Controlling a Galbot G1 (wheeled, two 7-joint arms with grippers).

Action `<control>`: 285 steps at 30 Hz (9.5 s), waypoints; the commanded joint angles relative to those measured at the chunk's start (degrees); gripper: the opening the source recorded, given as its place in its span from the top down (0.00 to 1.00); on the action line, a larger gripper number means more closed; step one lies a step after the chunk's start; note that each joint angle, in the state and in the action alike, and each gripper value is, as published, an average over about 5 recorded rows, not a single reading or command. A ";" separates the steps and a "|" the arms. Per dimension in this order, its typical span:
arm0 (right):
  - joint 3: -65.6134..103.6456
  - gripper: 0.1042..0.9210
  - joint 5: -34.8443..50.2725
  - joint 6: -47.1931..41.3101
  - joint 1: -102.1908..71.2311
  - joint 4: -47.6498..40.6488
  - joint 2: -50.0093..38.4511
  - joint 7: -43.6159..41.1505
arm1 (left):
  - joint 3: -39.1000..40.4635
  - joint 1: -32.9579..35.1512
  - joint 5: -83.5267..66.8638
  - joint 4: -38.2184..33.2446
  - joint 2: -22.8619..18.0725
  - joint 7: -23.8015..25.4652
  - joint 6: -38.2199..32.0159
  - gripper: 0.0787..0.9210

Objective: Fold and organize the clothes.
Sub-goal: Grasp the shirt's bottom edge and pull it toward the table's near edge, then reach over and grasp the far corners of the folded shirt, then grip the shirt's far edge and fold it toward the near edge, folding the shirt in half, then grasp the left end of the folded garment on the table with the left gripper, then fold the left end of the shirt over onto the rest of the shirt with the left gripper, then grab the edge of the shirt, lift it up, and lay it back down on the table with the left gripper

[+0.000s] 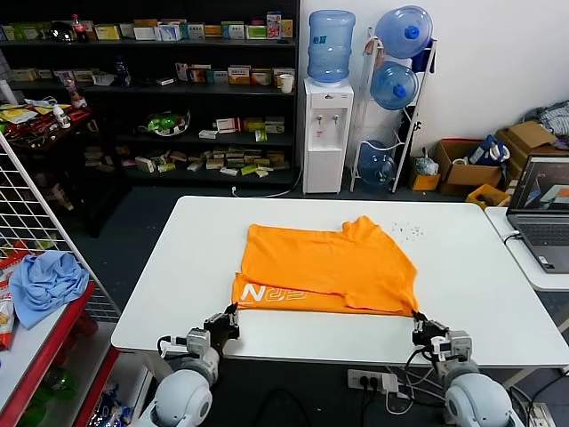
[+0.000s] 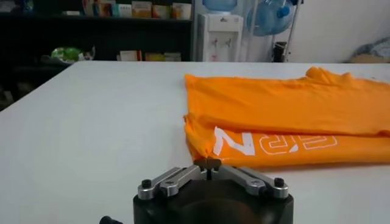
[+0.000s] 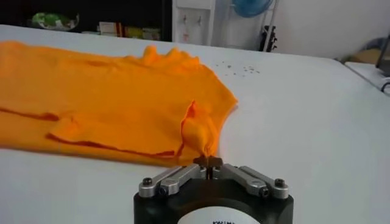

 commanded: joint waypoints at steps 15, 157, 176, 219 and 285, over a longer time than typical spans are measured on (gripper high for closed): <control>5.73 0.96 1.31 -5.07 -17.24 12.71 -3.01 2.72 | -0.88 15.38 1.35 -15.90 7.54 -1.72 5.93 0.98; 1.78 0.18 6.68 -9.34 -4.07 11.35 -2.52 0.26 | 4.23 -2.00 -13.51 0.61 5.71 -3.62 2.81 0.30; 2.12 0.12 6.88 -8.08 -3.97 12.53 -1.87 1.35 | 1.53 -5.07 -15.28 1.05 9.76 -3.12 3.22 0.92; 0.79 0.12 -5.58 2.42 0.60 5.06 5.46 3.96 | 16.06 -14.58 -19.26 -3.25 -12.61 -13.40 6.77 0.95; -1.72 0.12 -3.84 1.75 4.57 2.70 3.99 3.27 | 3.09 -11.06 -28.66 4.16 7.74 7.01 10.22 0.55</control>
